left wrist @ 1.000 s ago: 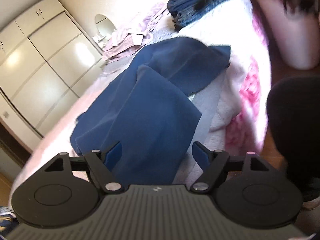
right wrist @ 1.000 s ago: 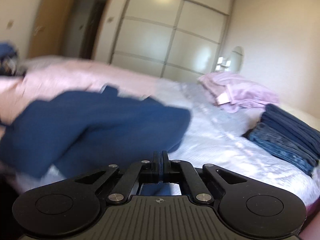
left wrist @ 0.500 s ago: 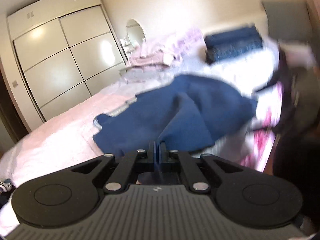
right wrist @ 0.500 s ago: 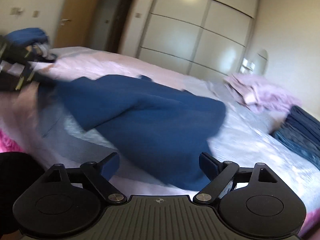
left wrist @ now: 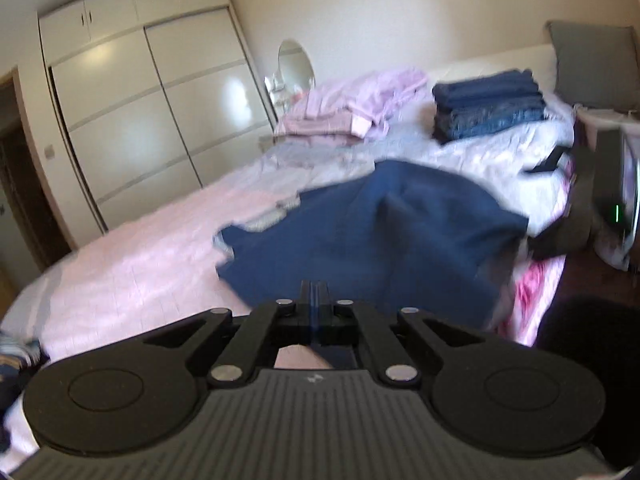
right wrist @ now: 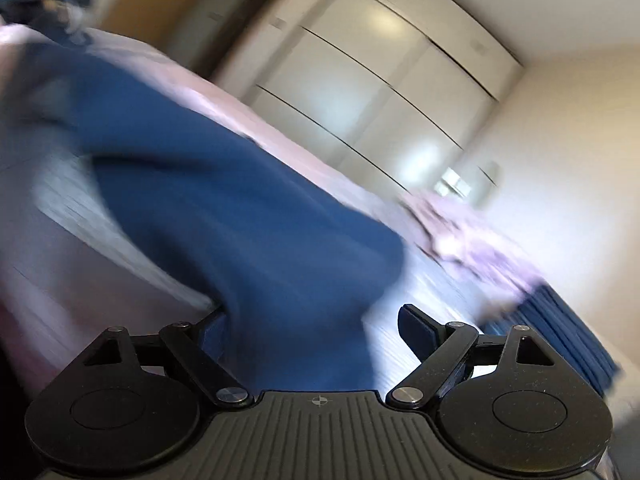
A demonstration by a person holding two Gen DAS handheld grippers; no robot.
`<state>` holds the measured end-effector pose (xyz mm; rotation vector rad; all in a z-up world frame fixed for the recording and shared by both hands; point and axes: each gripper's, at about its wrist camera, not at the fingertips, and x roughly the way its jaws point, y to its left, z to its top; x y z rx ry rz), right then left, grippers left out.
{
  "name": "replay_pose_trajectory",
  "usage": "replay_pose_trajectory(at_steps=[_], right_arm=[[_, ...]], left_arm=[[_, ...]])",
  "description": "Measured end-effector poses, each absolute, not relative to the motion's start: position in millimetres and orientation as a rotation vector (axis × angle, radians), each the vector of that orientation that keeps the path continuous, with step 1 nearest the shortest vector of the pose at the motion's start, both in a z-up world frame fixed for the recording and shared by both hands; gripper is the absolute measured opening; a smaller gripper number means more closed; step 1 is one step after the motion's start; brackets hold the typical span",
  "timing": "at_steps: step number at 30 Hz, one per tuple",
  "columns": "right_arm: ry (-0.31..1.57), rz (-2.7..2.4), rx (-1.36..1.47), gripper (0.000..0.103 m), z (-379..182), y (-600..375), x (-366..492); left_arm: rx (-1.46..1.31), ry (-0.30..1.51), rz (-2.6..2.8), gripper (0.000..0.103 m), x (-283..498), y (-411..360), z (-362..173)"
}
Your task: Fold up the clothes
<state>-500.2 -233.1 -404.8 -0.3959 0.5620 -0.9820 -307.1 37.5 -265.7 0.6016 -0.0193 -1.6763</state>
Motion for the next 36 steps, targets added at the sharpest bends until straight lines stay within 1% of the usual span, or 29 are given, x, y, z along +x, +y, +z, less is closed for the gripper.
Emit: replay_pose_trajectory(at_steps=[2,5,7,8,10,12,13,16,17,18,19,20,21,23,27,29,32,36], right_arm=[[0.569,-1.064,-0.337,0.086,-402.4,-251.6,-525.3],[0.525,-1.115,-0.248,0.086,-393.1,-267.9,-548.5],[0.494,-1.098,-0.223,0.086,-388.1,-268.7,-552.9],[0.488,-1.076,-0.235,0.086,-387.7,-265.8,-549.7],[0.493,-1.014,-0.271,0.086,-389.6,-260.5,-537.5],[0.505,-0.955,-0.313,0.086,-392.9,-254.4,-525.7],[0.512,-0.925,-0.333,0.086,-393.8,-252.5,-518.2],[0.52,-0.859,-0.389,0.085,-398.9,-248.8,-502.5],[0.521,-0.842,-0.398,0.077,-399.7,-249.1,-499.0],[0.525,-0.827,-0.393,0.06,-399.5,-253.0,-497.8],[0.53,-0.82,-0.383,0.047,-398.7,-256.7,-499.1],[0.53,-0.825,-0.37,0.025,-394.7,-259.5,-501.4],[0.528,-0.834,-0.357,0.011,-388.9,-263.1,-505.7],[0.482,-0.916,-0.29,0.006,-372.3,-276.4,-528.7],[0.396,-1.125,-0.041,0.003,-344.9,-307.8,-591.8],[0.397,-1.145,0.022,0.001,-344.2,-315.3,-606.9],[0.433,-1.143,0.035,0.001,-348.2,-315.5,-613.3],[0.465,-1.176,0.121,0.0,-363.1,-321.9,-629.0]], left_arm=[[0.64,0.0,-1.675,0.0,-311.5,35.7,-278.3],[0.708,0.022,-1.707,0.009,-328.7,31.9,-299.3],[0.767,-0.029,-1.723,0.041,-346.2,32.7,-317.8],[0.799,-0.058,-1.732,0.045,-355.2,33.4,-327.7],[0.884,-0.132,-1.742,0.046,-371.6,36.5,-348.9],[0.966,-0.208,-1.737,0.05,-385.8,38.3,-369.0],[0.994,-0.232,-1.723,0.05,-389.2,37.8,-376.1],[1.014,-0.243,-1.684,0.05,-391.0,33.6,-386.3],[1.012,-0.236,-1.676,0.05,-390.0,32.0,-387.0],[1.0,-0.232,-1.669,0.05,-388.2,30.8,-385.7],[0.992,-0.23,-1.663,0.05,-386.5,29.2,-383.2],[0.986,-0.228,-1.661,0.05,-385.3,28.4,-382.2],[0.983,-0.234,-1.655,0.05,-385.2,28.6,-381.2],[0.977,-0.243,-1.651,0.05,-385.6,28.5,-379.3],[0.955,-0.257,-1.667,0.051,-394.0,29.4,-378.9],[0.958,-0.269,-1.682,0.054,-400.6,27.1,-380.4],[0.965,-0.287,-1.683,0.054,-405.8,24.5,-382.2],[0.922,-0.225,-1.699,0.054,-389.2,28.8,-371.4]])
